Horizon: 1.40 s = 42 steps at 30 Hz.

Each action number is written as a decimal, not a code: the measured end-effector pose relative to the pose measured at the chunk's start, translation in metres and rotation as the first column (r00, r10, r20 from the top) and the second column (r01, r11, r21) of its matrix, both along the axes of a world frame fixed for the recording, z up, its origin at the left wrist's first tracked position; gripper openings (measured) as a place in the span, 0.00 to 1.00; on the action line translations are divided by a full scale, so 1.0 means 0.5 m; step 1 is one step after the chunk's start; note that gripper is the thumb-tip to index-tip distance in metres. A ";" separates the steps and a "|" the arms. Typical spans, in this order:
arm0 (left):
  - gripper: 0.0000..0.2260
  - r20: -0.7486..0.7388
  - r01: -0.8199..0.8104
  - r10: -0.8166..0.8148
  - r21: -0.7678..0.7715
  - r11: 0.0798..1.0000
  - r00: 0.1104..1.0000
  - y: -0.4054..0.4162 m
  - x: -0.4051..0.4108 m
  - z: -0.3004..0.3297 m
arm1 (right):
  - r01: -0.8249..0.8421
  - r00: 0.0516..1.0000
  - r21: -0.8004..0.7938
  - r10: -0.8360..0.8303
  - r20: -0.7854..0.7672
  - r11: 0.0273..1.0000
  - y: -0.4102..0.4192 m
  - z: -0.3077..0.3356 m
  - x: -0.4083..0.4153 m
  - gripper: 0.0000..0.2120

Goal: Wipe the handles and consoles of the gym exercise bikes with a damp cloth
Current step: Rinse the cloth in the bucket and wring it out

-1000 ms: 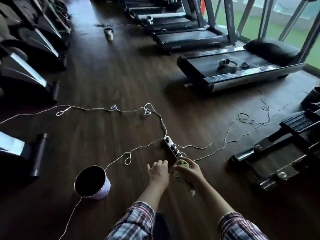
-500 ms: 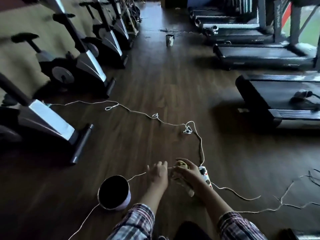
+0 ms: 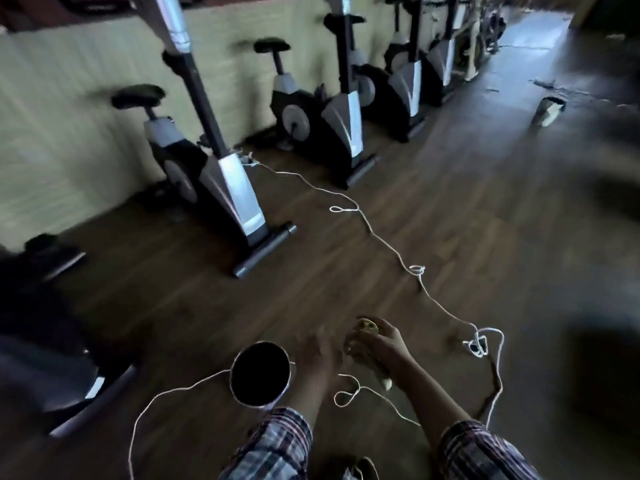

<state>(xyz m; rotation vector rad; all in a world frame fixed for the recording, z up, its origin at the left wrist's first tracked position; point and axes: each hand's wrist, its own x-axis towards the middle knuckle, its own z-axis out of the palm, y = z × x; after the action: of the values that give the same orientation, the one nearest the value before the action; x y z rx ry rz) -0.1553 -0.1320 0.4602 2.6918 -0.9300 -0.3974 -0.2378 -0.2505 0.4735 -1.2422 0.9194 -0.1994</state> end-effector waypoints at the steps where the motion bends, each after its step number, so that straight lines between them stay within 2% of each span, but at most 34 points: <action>1: 0.18 -0.074 -0.060 0.061 0.019 0.998 0.995 -0.005 0.007 0.000 | -0.041 0.999 -0.017 0.041 -0.012 0.999 -0.011 -0.002 0.018 0.13; 2: 0.17 -0.134 -0.104 0.107 0.029 0.994 0.985 -0.009 0.015 0.001 | -0.091 0.995 -0.050 0.090 -0.030 0.995 -0.019 -0.003 0.036 0.13; 5: 0.14 -0.118 -0.202 0.207 0.050 0.978 0.971 -0.006 0.039 0.027 | -0.207 0.978 -0.031 0.206 -0.032 0.978 -0.027 -0.006 0.089 0.13; 8: 0.12 -0.011 -0.242 0.244 0.097 0.965 0.970 0.013 0.070 0.031 | -0.290 0.957 0.002 0.290 -0.026 0.957 -0.018 -0.006 0.143 0.13; 12: 0.13 0.037 -0.336 0.336 0.196 0.921 0.941 0.050 0.122 0.032 | -0.412 0.911 -0.056 0.410 -0.038 0.910 0.006 -0.017 0.219 0.14; 15: 0.13 0.026 -0.384 0.388 0.210 0.899 0.921 0.087 0.163 0.030 | -0.482 0.876 -0.076 0.481 -0.034 0.873 0.036 -0.022 0.280 0.15; 21: 0.15 0.029 -0.496 0.499 0.183 0.849 0.866 0.166 0.235 0.015 | -0.527 0.850 0.018 0.527 0.001 0.850 0.104 -0.002 0.374 0.15; 33: 0.19 0.003 -0.556 0.556 0.009 0.831 0.831 0.208 0.277 0.017 | -0.689 0.724 -0.008 0.688 -0.041 0.725 0.148 -0.016 0.481 0.11; 37: 0.20 -0.131 -0.604 0.593 -0.068 0.794 0.794 0.198 0.287 0.034 | -0.716 0.697 0.014 0.715 -0.057 0.698 0.160 -0.021 0.512 0.09; 42: 0.22 -0.384 -0.735 0.642 -0.174 0.655 0.663 0.177 0.301 0.050 | -0.715 0.696 0.055 0.717 -0.043 0.697 0.175 -0.044 0.550 0.08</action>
<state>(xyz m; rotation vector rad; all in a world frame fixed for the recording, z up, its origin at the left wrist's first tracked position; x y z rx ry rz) -0.0047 -0.0436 0.4852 2.3521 0.1687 -0.4022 0.0371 -0.1628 0.4515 -1.4946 0.4189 0.4885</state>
